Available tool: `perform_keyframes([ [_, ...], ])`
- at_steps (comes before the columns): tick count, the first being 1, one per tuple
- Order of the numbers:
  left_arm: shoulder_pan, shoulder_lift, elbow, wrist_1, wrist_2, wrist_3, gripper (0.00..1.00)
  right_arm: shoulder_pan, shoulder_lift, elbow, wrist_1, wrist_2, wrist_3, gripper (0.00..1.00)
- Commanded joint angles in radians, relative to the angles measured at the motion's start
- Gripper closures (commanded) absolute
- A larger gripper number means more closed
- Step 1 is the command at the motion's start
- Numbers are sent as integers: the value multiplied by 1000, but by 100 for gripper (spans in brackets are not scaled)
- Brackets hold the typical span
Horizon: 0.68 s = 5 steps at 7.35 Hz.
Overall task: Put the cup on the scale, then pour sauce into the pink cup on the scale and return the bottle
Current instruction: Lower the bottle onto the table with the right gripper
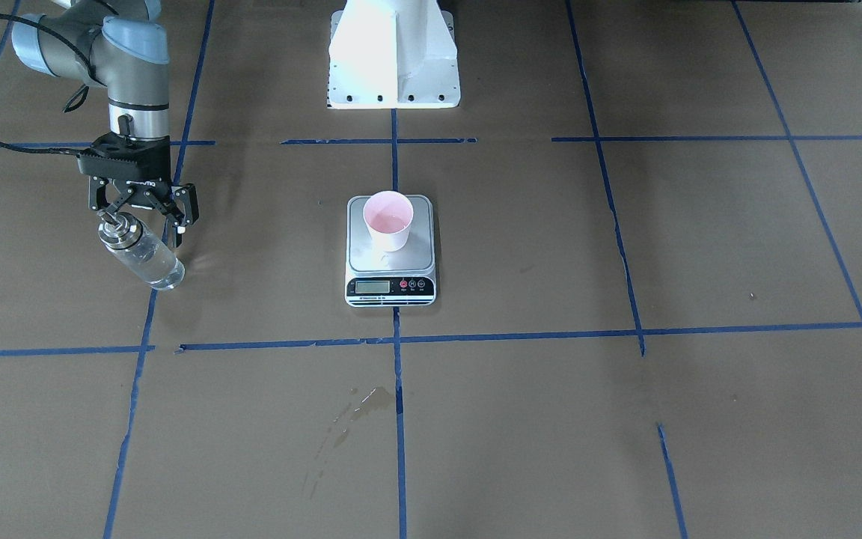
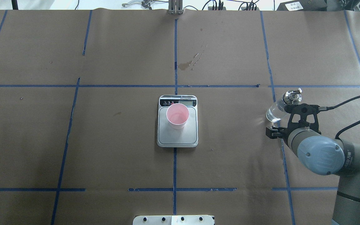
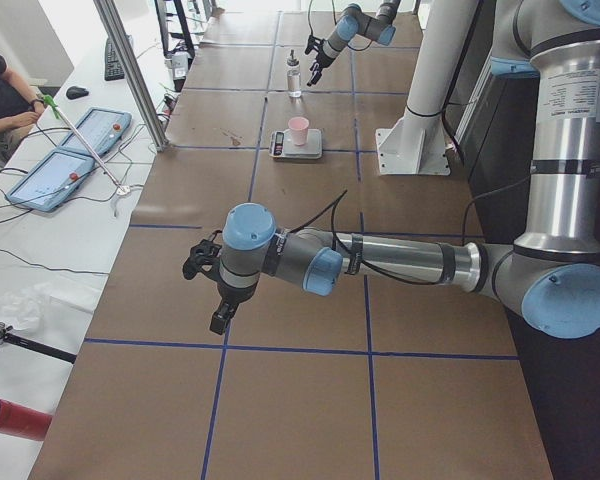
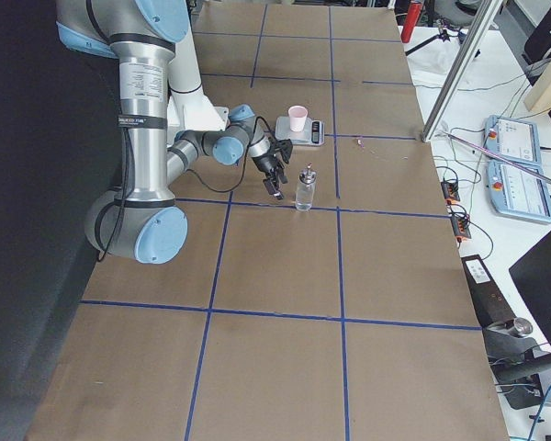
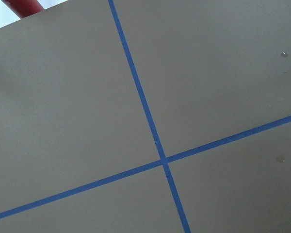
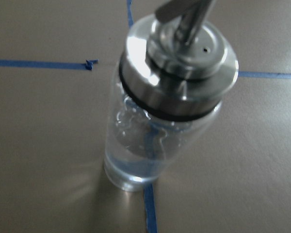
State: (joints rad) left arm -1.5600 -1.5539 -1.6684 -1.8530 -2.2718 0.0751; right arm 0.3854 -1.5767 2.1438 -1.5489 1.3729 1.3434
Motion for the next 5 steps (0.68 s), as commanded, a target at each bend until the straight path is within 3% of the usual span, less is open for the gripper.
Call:
perform_keyframes([
  [1,1,0,1,0,0,2,0,53,103,112,-324,263,-79,0],
  [2,0,0,1,0,0,2,0,90,207,152,-559,391,-143,0],
  [3,0,0,1,0,0,2,0,96,324,201,-747,432,-230,0],
  [4,0,0,-1,0,0,3,0,127,377,255,-836,474,-284,0],
  [5,0,0,-5,0,0,3,0,189,398,281,-833,539,-340,0],
])
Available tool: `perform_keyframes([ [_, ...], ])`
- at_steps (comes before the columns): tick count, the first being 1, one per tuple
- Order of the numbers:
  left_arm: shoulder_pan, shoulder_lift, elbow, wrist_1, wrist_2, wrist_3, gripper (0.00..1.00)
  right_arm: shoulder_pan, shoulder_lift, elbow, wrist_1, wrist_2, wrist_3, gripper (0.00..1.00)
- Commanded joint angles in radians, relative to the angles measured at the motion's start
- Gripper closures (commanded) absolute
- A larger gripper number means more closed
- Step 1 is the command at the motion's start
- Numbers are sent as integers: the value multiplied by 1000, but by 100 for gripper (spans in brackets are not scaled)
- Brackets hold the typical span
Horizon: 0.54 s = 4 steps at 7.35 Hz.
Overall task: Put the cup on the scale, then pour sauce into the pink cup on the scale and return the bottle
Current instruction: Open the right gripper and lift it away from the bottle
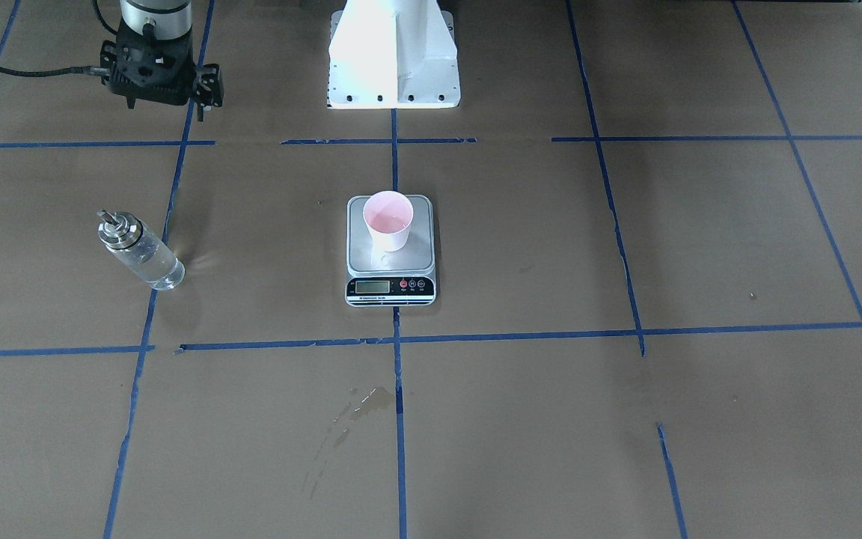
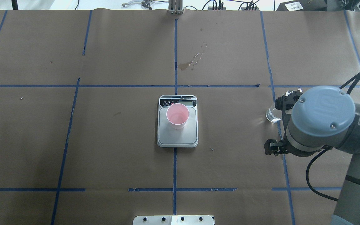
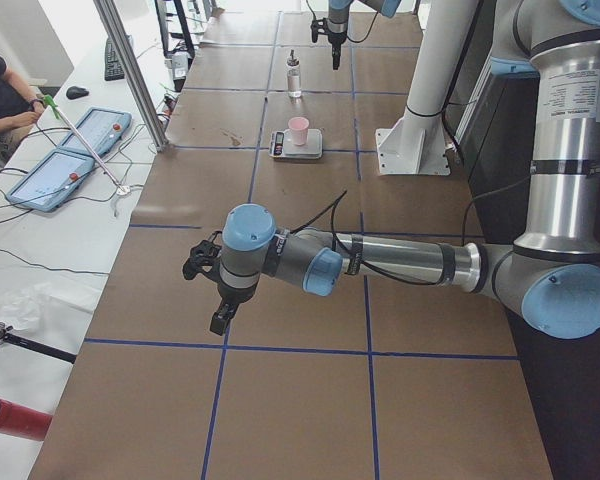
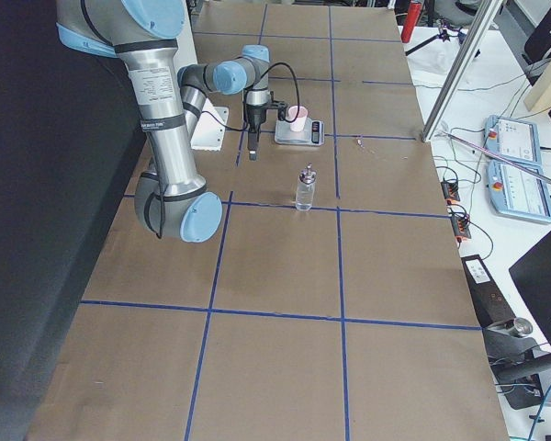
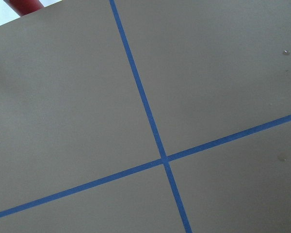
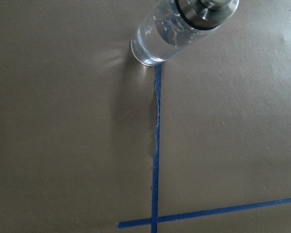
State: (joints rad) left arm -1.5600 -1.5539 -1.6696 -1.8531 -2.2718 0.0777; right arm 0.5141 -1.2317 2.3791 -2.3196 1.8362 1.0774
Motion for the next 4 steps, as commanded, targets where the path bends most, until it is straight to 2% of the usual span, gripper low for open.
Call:
perform_keyframes([
  [1,1,0,-4,-8,2,1,0,154,63,45,-57,150,-168,0],
  [2,0,2,-2,-24,2,-1,0,296,58,25,-16,237,-349,0],
  [4,1,8,-9,-34,2,-1,0,505,49,-81,-6,314,-620,0],
])
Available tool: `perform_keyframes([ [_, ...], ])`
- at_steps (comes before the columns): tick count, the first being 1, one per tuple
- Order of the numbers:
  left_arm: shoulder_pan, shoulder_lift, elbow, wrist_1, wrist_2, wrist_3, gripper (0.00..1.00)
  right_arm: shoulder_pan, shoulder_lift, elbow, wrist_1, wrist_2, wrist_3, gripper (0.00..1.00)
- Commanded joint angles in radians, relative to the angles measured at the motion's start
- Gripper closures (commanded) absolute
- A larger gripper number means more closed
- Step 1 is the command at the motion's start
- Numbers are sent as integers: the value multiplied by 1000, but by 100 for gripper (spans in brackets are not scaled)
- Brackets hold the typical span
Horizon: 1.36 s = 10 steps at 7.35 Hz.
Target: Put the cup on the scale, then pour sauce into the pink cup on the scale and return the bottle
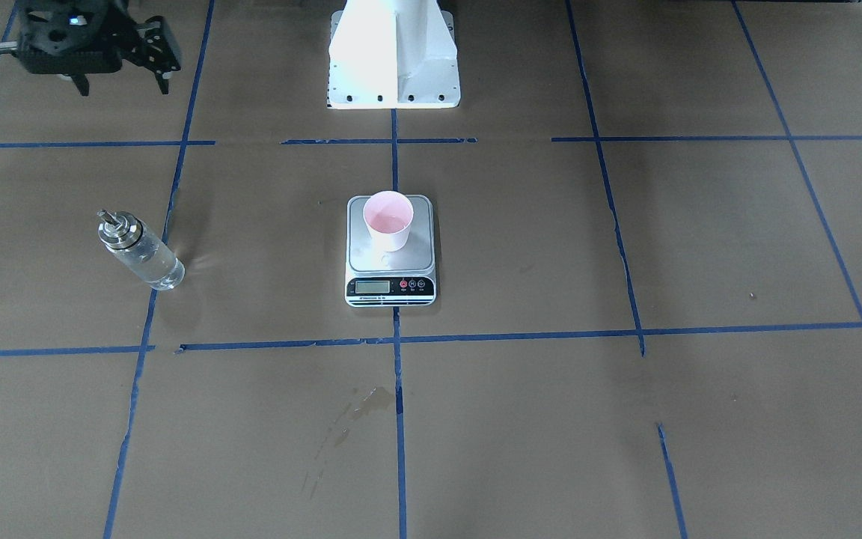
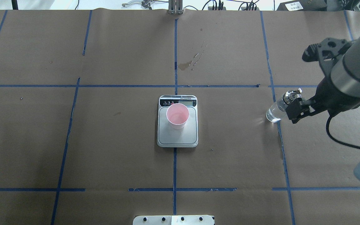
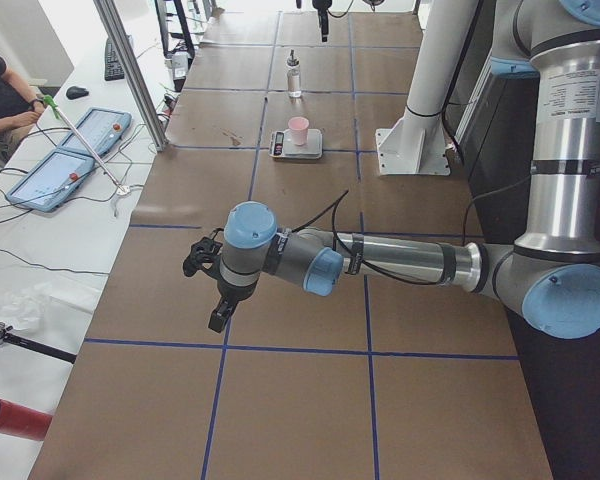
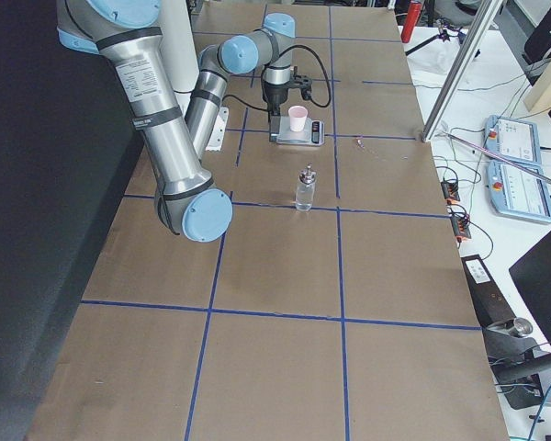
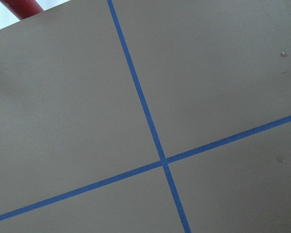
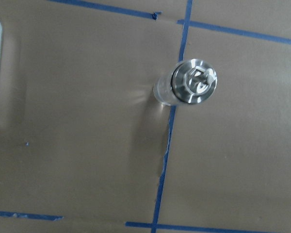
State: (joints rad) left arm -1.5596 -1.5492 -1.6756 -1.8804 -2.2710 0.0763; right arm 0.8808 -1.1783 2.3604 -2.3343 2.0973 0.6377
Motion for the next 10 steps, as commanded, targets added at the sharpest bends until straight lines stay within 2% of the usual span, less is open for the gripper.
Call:
perform_keyframes([
  [1,0,4,0,-6,1,-1,0,244,-10,-132,9,76,-354,0],
  [2,0,3,-1,-6,1,-3,0,335,-42,-194,13,108,-472,0],
  [3,0,4,2,-5,-2,-3,0,434,-90,-278,82,147,-627,0],
  [5,0,6,5,6,-4,-3,0,542,-228,-418,325,229,-700,0],
  [7,0,11,13,14,-4,-3,0,578,-358,-531,587,250,-714,0],
  [8,0,55,28,15,-1,-3,0,581,-395,-602,677,250,-711,0],
  [9,1,69,36,17,-1,-3,0,578,-402,-616,676,232,-716,0],
  [10,1,63,65,18,-1,-3,0,572,-432,-672,716,230,-716,0],
])
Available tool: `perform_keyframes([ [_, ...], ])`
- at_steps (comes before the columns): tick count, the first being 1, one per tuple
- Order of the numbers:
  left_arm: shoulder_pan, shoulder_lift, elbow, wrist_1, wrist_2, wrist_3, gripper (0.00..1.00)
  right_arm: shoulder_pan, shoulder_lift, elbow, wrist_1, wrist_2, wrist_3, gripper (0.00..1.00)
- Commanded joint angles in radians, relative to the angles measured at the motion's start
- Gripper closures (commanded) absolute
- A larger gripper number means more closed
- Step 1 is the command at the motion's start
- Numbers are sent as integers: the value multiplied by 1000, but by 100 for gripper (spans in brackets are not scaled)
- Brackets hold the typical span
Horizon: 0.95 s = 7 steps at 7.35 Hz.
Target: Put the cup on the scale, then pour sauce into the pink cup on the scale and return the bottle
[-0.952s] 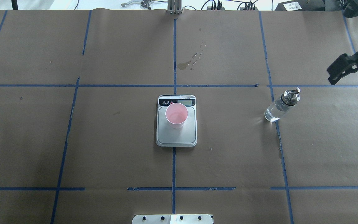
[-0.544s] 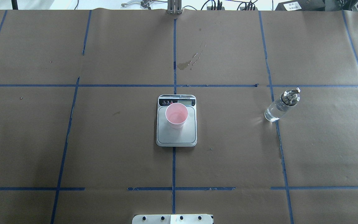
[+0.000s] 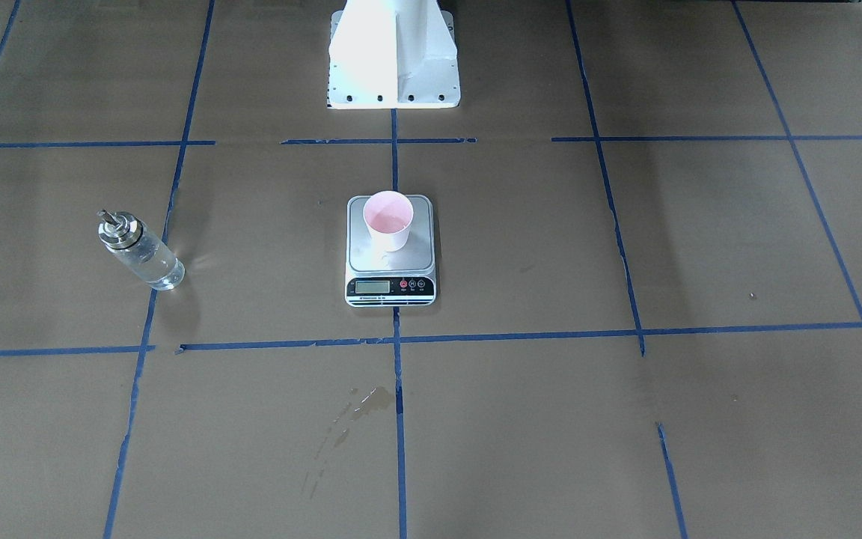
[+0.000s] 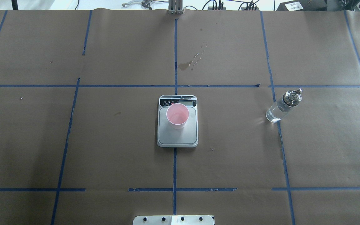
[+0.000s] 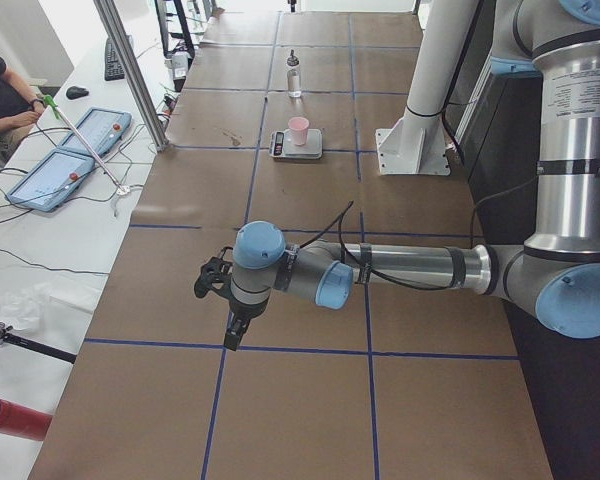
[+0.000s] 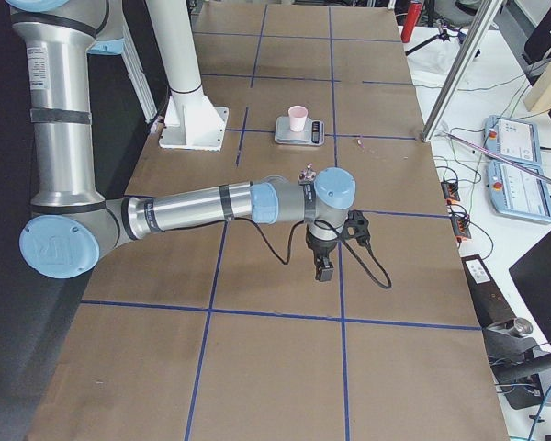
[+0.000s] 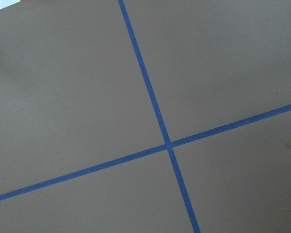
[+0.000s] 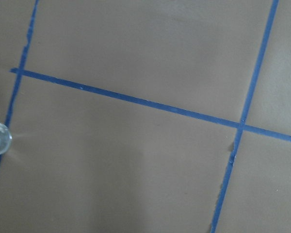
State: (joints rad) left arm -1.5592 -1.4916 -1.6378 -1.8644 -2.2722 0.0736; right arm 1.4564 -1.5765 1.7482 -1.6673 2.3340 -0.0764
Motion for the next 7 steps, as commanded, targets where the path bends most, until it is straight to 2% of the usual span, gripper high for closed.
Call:
perform_keyframes([
  [1,1,2,51,2,-1,0,0,-2,-48,-73,72,-7,0,0],
  [2,1,1,55,23,-1,2,0,7,-53,-94,74,-10,1,0],
  [4,1,-42,35,176,0,9,0,62,-68,-108,74,28,0,0],
  [7,-1,-45,30,188,-4,21,0,93,-88,-116,75,67,-2,0],
])
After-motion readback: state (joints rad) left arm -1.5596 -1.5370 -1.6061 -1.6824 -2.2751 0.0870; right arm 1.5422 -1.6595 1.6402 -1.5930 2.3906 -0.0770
